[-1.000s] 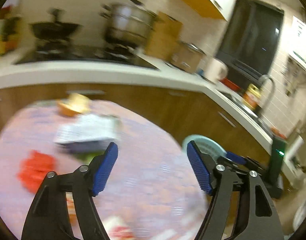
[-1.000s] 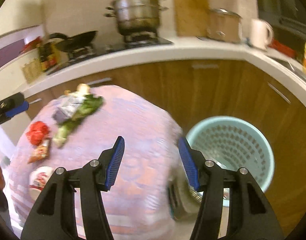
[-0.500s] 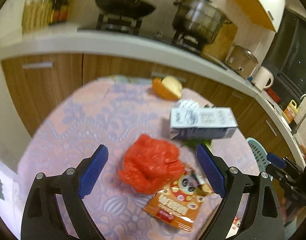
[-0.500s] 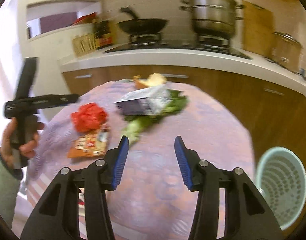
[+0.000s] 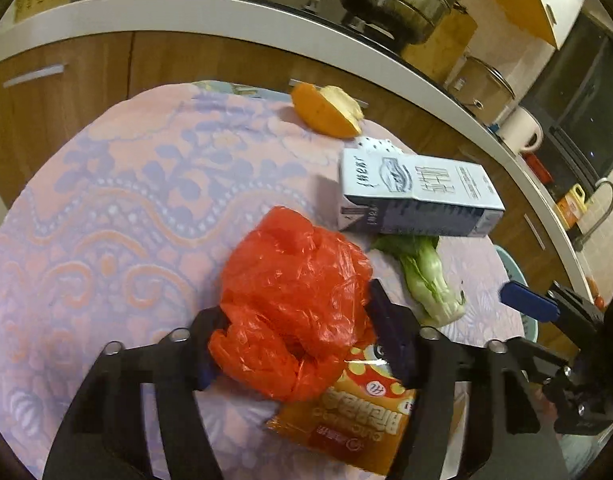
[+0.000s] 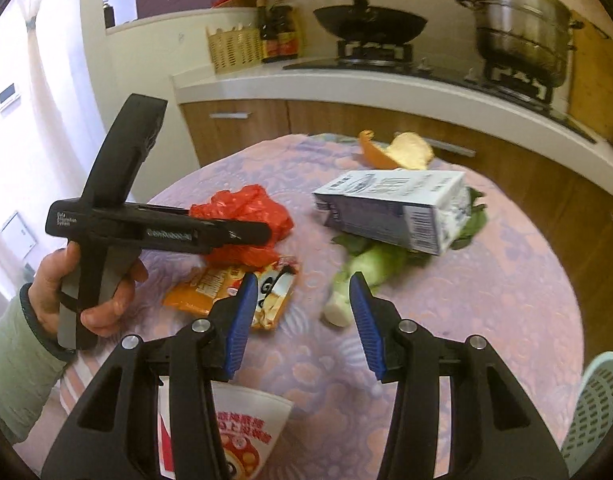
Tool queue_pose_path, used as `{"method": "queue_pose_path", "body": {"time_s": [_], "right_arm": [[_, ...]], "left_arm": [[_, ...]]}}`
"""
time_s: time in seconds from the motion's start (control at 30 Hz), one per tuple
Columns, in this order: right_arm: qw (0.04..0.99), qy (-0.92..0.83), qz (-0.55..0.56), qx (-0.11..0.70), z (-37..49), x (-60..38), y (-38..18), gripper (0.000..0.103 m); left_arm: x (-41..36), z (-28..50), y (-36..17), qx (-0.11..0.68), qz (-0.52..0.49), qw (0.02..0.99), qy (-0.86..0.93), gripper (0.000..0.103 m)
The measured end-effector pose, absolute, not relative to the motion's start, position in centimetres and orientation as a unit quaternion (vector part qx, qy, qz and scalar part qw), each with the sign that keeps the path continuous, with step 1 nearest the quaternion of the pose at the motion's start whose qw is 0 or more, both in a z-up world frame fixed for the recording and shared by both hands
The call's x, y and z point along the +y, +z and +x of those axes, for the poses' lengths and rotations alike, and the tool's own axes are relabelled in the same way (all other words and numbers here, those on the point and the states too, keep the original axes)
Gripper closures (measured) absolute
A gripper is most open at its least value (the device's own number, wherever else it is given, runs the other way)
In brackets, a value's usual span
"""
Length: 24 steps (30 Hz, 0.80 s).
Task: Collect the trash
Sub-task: 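Grasp the red plastic bag with the left tool while the right grasps an orange snack bag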
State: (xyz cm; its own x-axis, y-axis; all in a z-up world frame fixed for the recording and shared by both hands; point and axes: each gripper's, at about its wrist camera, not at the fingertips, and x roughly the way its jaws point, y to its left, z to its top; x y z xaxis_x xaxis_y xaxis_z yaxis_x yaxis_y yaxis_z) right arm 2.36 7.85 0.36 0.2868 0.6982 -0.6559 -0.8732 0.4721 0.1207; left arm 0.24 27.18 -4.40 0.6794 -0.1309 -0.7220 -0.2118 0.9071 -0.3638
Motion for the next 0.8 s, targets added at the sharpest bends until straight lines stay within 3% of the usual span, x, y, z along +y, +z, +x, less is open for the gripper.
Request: {"method": "queue_pose_path", "body": {"time_s": [0.07,0.13,0.73,0.77,0.8], "right_arm": [[0.786,0.500,-0.138,0.337,2.4,8.6,0.1,0.059],[0.780,0.505,-0.145,0.341,2.4,9.1,-0.2,0.059],[0.733,0.514,-0.187,0.405,3.5,13.7,-3.9,0.059],[0.732,0.515,-0.186,0.406,3.4,13.8,-3.9,0.063],[0.729,0.516,-0.187,0.409,3.3,13.9,-4.0,0.074]], "left_arm": [[27.0,0.3,-4.4,0.403,-0.215,0.890,0.021,0.058],[27.0,0.2,-4.4,0.399,-0.216,0.891,0.022,0.061],[28.9,-2.0,-2.6,0.348,-0.243,0.904,0.043,0.062],[28.9,-2.0,-2.6,0.349,-0.242,0.904,0.045,0.062],[28.8,-2.0,-2.6,0.351,-0.240,0.904,0.045,0.062]]}}
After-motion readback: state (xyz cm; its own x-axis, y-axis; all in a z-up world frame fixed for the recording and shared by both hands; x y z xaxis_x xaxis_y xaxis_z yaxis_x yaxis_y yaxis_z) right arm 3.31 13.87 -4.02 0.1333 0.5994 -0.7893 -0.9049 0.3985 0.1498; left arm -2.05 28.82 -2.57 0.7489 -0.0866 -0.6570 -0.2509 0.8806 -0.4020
